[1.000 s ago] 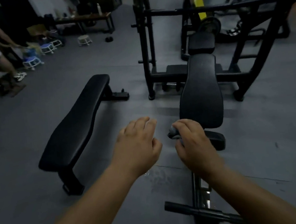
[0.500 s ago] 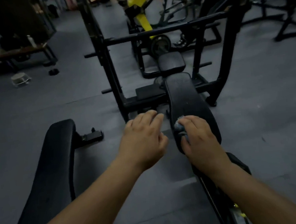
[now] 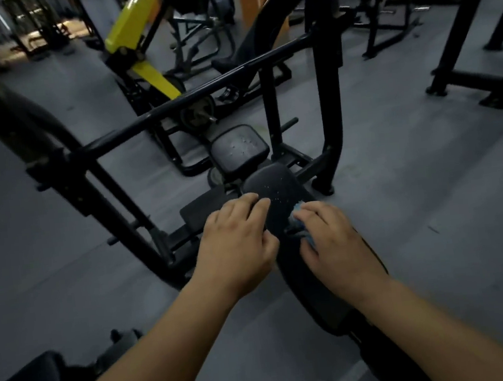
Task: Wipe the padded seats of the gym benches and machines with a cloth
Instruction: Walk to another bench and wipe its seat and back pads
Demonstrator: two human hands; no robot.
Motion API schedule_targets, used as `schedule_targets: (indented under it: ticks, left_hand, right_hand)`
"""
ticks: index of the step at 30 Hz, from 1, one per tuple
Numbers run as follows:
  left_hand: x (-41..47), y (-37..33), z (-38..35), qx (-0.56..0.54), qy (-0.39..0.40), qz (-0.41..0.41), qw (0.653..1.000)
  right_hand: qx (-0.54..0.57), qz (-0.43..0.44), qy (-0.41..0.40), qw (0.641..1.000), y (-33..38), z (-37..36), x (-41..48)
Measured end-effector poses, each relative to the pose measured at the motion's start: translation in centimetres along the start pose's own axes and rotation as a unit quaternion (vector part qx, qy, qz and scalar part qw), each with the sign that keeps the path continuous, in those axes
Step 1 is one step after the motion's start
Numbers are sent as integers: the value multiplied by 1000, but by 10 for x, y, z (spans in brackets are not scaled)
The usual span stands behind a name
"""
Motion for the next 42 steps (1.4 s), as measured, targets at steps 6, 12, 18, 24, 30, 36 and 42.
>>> schedule_targets:
  ticks: [6,12,18,24,30,36,42]
  left_hand:
    - [114,85,-1,-9,-8,-32,999]
    - [217,182,-23,-12,-24,-77,997]
    - [300,250,-54,-17,-9,-140,990]
    - [378,288,-100,-22,23,-170,985]
    - [450,310,-166,-28,62,-155,986]
    - [520,320,-231,-42,93,-133,986]
    - [577,322,-286,-47,109,-128,985]
  right_hand:
    - [6,0,-14,1000,1,-45,134]
    - [-28,-11,-38,999,6,-109,247]
    - [-44,-70,-42,996,-2,-175,331]
    - [-39,-119,-29,992,-35,-229,394]
    - [15,-154,4,988,-102,-294,446]
    - [47,-170,40,983,-172,-349,498]
    - [56,-196,39,978,-231,-394,539]
Point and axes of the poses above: each hand's wrist, its own x-axis towards the middle knuckle, its own z-axis out of the back of the hand, y = z × x, the point moved 10 cm from there along x, towards the middle knuckle, and after that the axes turned 3 degrees about x, right-handed, at the moved point
